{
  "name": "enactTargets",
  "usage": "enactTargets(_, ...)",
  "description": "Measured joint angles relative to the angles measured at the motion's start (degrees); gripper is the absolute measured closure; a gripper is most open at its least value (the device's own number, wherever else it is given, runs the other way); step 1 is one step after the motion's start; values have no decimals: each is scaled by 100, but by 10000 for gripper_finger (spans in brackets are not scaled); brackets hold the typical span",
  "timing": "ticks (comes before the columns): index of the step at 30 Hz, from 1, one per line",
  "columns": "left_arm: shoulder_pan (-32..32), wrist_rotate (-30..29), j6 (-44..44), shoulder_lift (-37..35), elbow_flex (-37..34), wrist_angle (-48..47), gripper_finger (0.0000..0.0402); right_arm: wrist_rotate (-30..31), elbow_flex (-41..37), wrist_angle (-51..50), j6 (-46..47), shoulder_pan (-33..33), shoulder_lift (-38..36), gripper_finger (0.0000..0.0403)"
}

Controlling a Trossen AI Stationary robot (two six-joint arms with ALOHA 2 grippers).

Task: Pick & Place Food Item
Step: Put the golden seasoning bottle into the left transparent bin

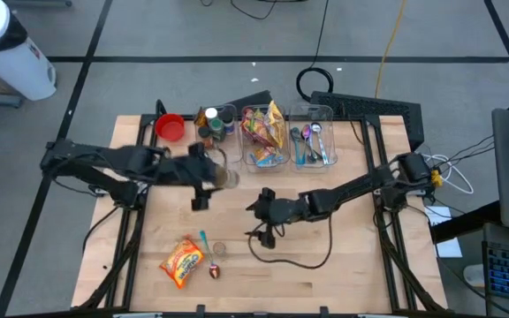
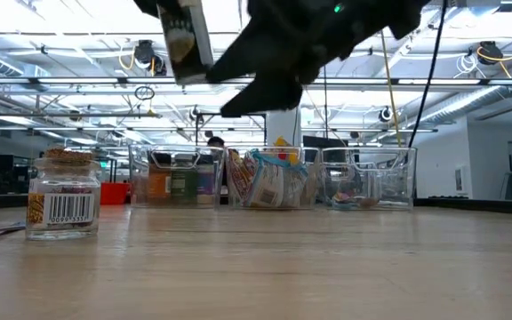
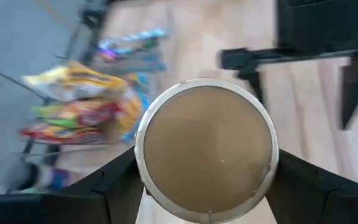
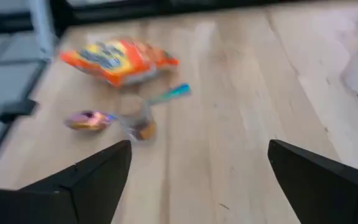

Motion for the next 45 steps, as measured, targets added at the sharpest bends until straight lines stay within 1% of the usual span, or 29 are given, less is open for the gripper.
enactTargets(4,646,40,144,-443,-130,18,129,-52,-576,449,14,108,-554,35)
enactTargets(9,1732,436,188,-614,-536,12,129,-45,-1569,1631,66,195,-1284,34)
enactTargets(11,2185,726,247,-605,-724,225,129,-34,-1960,2220,75,195,-1506,35)
enactTargets(15,2868,1386,299,-333,-1041,704,129,-52,-2590,3274,210,199,-1810,33)
enactTargets(20,3461,1491,384,191,-1150,1100,129,-52,-3010,3962,221,216,-1966,34)
enactTargets(23,3663,1576,385,567,-1155,1301,129,-53,-3079,4117,219,216,-1990,32)
enactTargets(32,4207,2279,380,1571,-1158,1811,129,-57,-3085,4104,218,218,-1986,33)
enactTargets(35,4327,2353,380,1840,-1158,1920,129,-58,-3085,4100,219,219,-1986,34)
enactTargets(39,4487,2551,378,2091,-1158,2174,129,-58,-3085,4084,218,219,-1986,31)
enactTargets(44,4578,2515,227,2278,-1156,2286,127,-58,-3085,4060,218,219,-1984,31)
enactTargets(45,4593,2517,172,2297,-1153,2302,120,-58,-3085,4051,218,219,-1984,32)
